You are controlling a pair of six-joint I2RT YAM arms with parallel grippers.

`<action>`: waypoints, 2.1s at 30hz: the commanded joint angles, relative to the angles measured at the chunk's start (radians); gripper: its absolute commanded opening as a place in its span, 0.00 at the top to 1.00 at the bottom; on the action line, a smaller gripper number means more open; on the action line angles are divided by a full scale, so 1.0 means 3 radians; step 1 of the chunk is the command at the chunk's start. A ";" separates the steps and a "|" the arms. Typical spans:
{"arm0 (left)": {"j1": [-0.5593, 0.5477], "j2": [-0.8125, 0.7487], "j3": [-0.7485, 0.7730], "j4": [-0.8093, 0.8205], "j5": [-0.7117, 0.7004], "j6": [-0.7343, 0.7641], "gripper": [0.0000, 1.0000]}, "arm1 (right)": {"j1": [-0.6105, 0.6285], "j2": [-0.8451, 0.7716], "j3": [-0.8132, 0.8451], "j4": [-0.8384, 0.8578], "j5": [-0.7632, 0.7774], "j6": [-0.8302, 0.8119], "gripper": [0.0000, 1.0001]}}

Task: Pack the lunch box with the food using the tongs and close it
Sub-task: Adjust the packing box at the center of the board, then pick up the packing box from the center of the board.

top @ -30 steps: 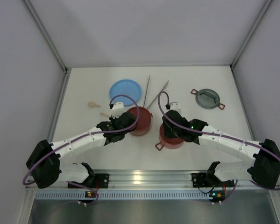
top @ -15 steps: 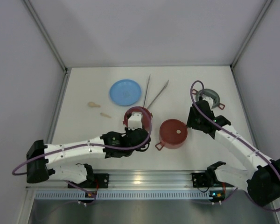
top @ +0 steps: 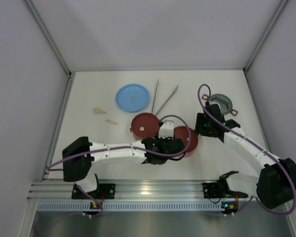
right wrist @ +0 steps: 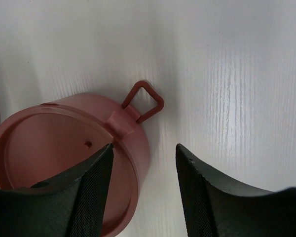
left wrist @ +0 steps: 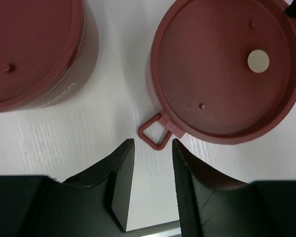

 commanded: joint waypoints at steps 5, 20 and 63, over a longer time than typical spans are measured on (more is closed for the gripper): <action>0.0182 0.0271 0.0153 0.0386 -0.0003 -0.0101 0.58 | -0.0132 0.0192 -0.0106 0.0423 -0.0223 -0.0082 0.48; 0.0361 0.0512 -0.0041 0.0832 0.0288 -0.0193 0.58 | -0.0153 0.0213 -0.0418 0.0577 -0.0336 0.0015 0.62; 0.0438 0.0056 -0.0420 0.1194 0.0334 -0.0209 0.51 | -0.0153 -0.1040 -0.0597 -0.0160 -0.0290 0.0389 0.56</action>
